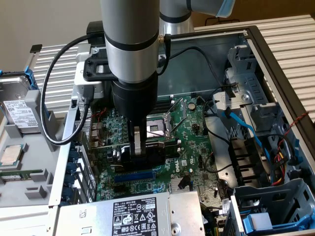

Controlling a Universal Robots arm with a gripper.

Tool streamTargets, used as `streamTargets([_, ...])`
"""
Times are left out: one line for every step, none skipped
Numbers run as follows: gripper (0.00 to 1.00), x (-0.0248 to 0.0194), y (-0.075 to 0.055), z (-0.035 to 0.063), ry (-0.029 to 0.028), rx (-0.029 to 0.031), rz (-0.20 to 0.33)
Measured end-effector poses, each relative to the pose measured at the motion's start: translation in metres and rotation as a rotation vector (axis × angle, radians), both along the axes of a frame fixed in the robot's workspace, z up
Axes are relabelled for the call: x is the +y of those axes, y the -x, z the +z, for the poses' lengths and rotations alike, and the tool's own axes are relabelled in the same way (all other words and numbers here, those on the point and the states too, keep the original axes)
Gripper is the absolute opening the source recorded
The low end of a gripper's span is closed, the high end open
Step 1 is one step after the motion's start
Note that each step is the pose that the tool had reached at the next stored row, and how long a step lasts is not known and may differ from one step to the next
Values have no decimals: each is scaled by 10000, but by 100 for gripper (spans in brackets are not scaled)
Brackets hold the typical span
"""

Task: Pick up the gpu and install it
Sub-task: 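Insert the gpu into the slot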

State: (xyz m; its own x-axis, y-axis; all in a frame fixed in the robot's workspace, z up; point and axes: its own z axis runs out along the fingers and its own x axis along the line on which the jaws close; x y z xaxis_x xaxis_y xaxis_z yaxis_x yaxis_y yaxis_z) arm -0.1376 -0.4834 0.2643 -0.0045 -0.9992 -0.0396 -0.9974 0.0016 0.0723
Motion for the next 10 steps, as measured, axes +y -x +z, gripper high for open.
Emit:
streamTargets([27,0,3,-1,-2,-2,-1])
streamTargets([27,1,5,-2,-2,-1,-2])
streamTargets([27,1,8,-2,-2,-1,-3])
streamTargets([27,0,10,-2,-1,-1,-4])
streamTargets([27,0,11,-1,0,-1,-4])
streamTargets([27,0,11,-1,-1,-1,-3])
streamTargets([27,0,12,-2,-1,-1,-4])
streamTargets([27,0,15,-2,-1,-1,-5])
streamTargets([27,0,19,-3,-2,-2,-7])
streamTargets([27,0,23,-4,-2,-2,-8])
